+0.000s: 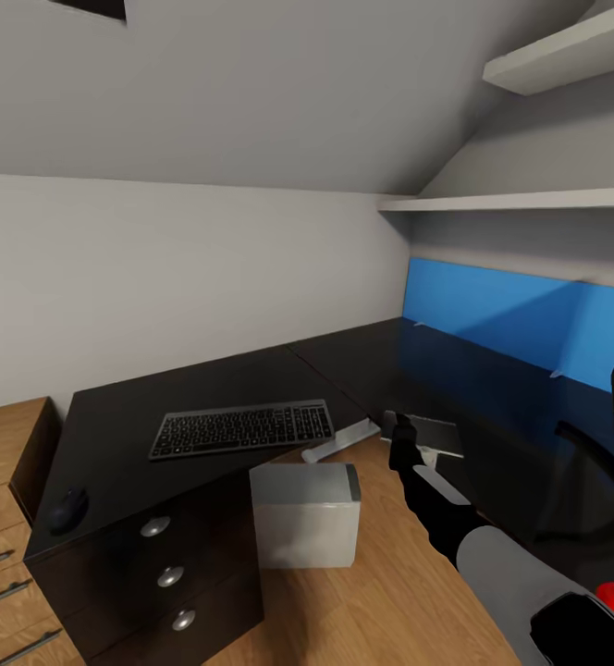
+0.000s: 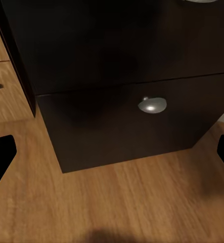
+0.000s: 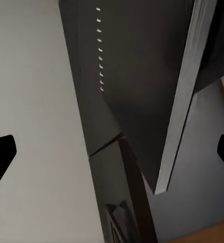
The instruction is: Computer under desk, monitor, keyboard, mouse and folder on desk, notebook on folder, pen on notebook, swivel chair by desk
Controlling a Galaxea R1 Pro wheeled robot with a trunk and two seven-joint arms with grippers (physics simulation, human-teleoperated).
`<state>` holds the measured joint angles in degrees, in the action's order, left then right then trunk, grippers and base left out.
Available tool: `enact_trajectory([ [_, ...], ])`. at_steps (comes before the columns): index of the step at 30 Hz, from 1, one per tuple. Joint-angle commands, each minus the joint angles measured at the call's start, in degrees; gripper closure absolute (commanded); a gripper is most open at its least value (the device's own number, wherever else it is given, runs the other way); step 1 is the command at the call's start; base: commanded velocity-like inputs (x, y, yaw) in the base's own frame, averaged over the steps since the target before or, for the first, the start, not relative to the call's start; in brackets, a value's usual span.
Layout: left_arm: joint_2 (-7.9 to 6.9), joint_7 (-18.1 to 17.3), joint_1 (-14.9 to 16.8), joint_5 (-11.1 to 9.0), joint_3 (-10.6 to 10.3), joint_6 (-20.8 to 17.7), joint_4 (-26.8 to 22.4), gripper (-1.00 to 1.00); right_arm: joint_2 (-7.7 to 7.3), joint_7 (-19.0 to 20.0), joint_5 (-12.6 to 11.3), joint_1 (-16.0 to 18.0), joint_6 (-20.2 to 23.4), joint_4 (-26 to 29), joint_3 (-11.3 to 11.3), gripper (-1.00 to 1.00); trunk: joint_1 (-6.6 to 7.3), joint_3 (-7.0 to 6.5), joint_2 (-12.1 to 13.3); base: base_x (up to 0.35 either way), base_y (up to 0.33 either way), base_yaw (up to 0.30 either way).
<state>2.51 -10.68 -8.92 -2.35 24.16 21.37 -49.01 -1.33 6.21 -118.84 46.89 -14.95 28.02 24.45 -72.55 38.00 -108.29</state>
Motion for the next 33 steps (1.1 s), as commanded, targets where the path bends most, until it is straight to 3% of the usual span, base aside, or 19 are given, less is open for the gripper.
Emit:
enact_trajectory([
  [1,0.08,-0.52,0.0,-0.26,0.24,-0.02,-0.07,-1.0,-0.06,0.3,-0.61,0.05,-0.34,0.02,0.35,-1.0,-0.22,0.23,-0.44,0.002,0.0,0.0],
  [13,0.05,-0.4,0.02,-0.29,0.35,-0.01,-0.12,-1.0,0.0,0.56,-0.6,0.05,-0.49,0.02,0.17,-1.0,-2.86,2.38,-5.25,0.0,0.0,0.0],
  [33,0.04,-0.39,0.04,-0.29,0.36,-0.01,-0.18,-1.0,0.1,0.73,-0.53,0.05,-0.68,0.09,0.25,-1.0,-3.3,2.74,-6.05,0.0,0.0,0.0],
])
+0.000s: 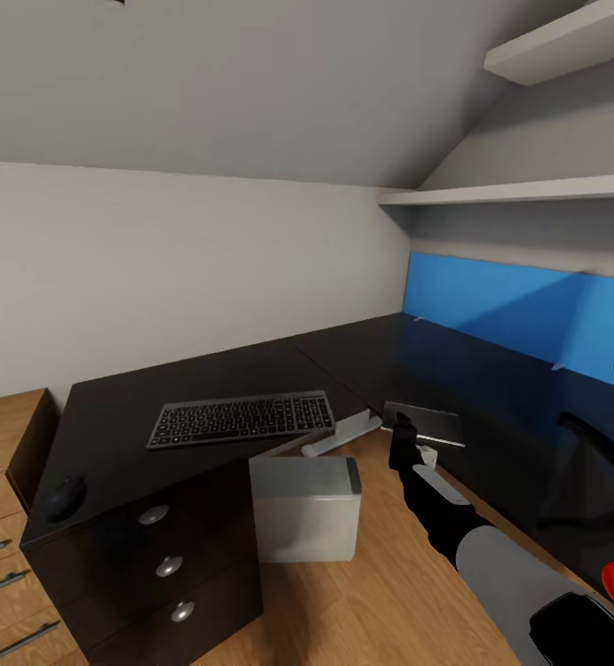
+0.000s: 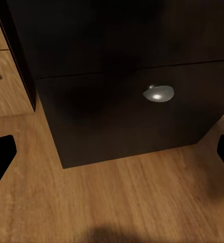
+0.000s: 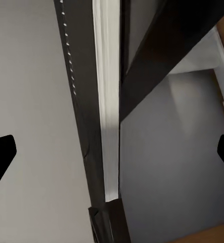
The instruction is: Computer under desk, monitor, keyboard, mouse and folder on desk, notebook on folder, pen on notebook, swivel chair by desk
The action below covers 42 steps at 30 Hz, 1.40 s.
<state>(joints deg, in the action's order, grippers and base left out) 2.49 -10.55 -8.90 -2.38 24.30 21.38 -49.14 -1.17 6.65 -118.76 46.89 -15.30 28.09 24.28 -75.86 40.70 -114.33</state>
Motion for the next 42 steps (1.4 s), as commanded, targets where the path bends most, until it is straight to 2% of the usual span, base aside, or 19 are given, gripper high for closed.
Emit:
enact_trajectory([
  [1,0.06,-0.53,0.0,-0.25,0.23,-0.02,-0.06,-1.0,-0.06,0.3,-0.61,0.04,-0.34,0.02,0.42,-1.0,0.0,0.05,-0.02,0.0,0.0,0.0],
  [36,-0.02,-0.53,0.01,-0.07,0.23,-0.02,0.18,-1.0,-0.11,0.21,-0.6,0.04,-0.35,0.03,0.42,-1.0,0.0,0.05,-0.02,0.033,0.0,0.0],
  [37,-0.02,-0.53,-0.01,-0.08,0.23,-0.02,0.18,-1.0,-0.12,0.21,-0.6,0.04,-0.35,0.03,0.42,1.0,0.0,0.05,-0.02,0.001,0.0,0.0],
  [42,-0.02,-0.53,0.0,-0.08,0.23,-0.02,0.18,-1.0,-0.14,0.14,-0.52,0.04,-0.35,0.04,0.42,1.0,0.0,0.05,-0.02,0.0,0.0,0.0],
])
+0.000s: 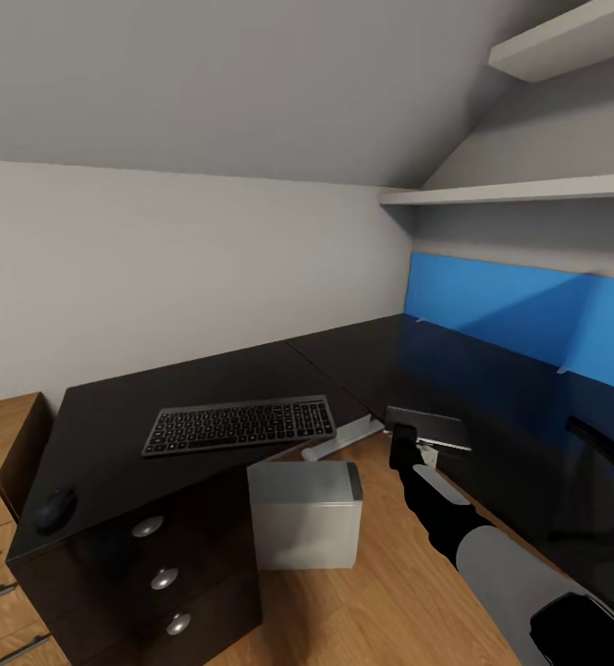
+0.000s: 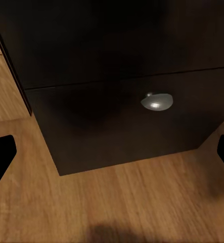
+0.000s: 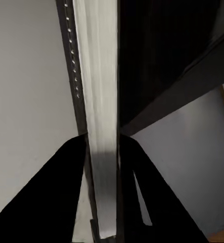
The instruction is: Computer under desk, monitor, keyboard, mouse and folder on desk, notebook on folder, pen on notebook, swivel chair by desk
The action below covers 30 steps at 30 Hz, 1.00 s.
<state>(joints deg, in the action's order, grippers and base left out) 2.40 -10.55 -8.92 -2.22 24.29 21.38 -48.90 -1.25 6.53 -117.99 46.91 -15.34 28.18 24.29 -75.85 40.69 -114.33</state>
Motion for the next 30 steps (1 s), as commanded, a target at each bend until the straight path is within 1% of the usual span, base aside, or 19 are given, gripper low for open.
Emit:
enact_trajectory([
  [1,0.06,-0.53,0.02,-0.24,0.23,-0.02,-0.06,-1.0,-0.07,0.25,-1.28,0.02,-0.3,-0.05,0.41,1.0,0.0,0.05,-0.02,0.0,0.0,0.0],
  [13,0.06,-0.52,0.03,-0.24,0.23,-0.02,-0.06,-1.0,-0.07,0.33,-1.28,0.02,-0.3,-0.05,0.45,1.0,0.0,0.05,-0.02,0.0,0.0,0.0],
  [25,0.08,-0.45,0.01,-0.24,0.23,-0.02,0.02,-1.0,0.02,0.47,-1.16,0.02,-0.3,0.05,0.69,1.0,2.64,-2.1,4.79,0.0,0.0,0.0],
  [30,0.11,-0.44,0.01,-0.19,0.23,-0.02,0.03,-1.0,0.02,0.7,-0.65,0.02,-0.3,0.24,0.87,1.0,3.73,-3.0,6.8,0.0,0.0,0.0],
])
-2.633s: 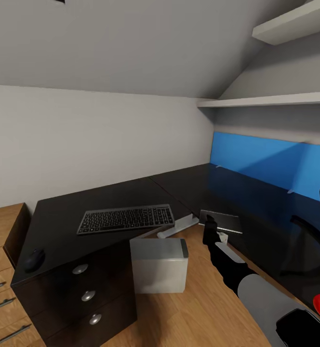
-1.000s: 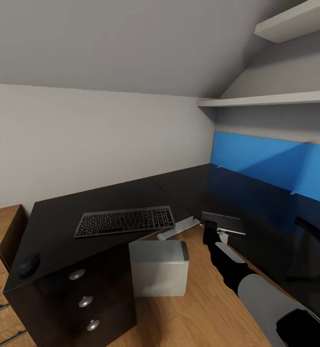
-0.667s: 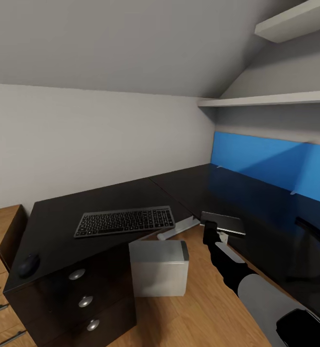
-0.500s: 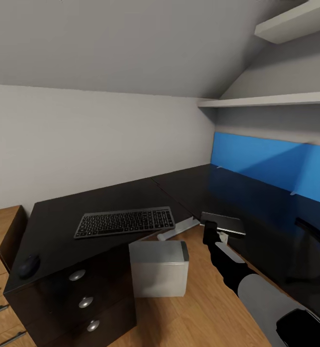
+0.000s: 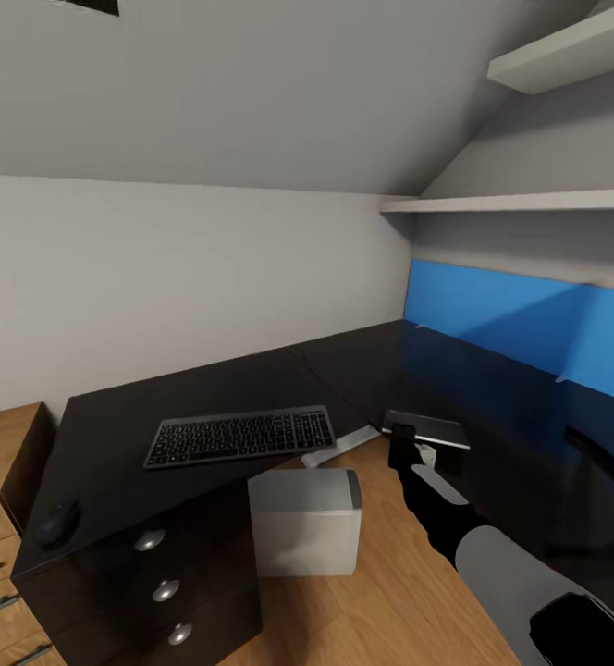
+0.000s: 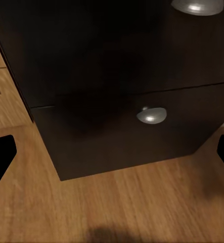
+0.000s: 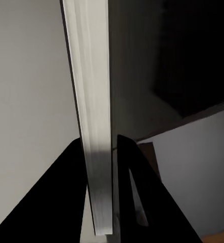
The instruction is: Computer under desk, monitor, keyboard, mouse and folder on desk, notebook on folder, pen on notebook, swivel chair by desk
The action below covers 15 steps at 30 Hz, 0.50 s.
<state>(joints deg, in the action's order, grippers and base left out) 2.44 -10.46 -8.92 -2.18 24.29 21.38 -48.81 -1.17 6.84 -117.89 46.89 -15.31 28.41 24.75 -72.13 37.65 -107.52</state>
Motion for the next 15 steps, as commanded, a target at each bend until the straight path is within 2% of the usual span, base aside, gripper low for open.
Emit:
enact_trajectory([
  [1,0.08,-0.52,0.01,-0.25,0.23,-0.02,-0.05,-1.0,-0.06,0.42,-0.24,0.04,-0.33,0.02,0.48,1.0,0.23,-0.14,0.39,0.0,0.0,0.0],
  [8,0.11,-0.52,0.0,-0.25,0.23,-0.02,-0.05,-1.0,-0.03,0.45,4.39,0.04,-0.33,0.14,0.71,1.0,1.77,-1.39,3.2,0.0,0.0,0.0],
  [9,0.11,-0.52,0.01,-0.22,0.23,-0.02,-0.03,-1.0,0.0,0.59,6.44,0.04,-0.33,0.18,0.76,1.0,1.99,-1.57,3.6,0.0,0.0,0.0],
  [10,0.11,-0.52,0.02,-0.22,0.23,-0.02,-0.02,-1.0,0.01,0.72,7.0,0.04,-0.33,0.2,0.77,1.0,2.21,-1.75,4.0,0.0,0.0,0.0],
  [15,0.11,-0.52,0.02,-0.2,0.23,-0.02,0.06,-1.0,0.04,1.88,11.07,0.04,-0.3,0.19,0.81,1.0,2.21,-1.75,4.0,0.0,0.0,0.0],
])
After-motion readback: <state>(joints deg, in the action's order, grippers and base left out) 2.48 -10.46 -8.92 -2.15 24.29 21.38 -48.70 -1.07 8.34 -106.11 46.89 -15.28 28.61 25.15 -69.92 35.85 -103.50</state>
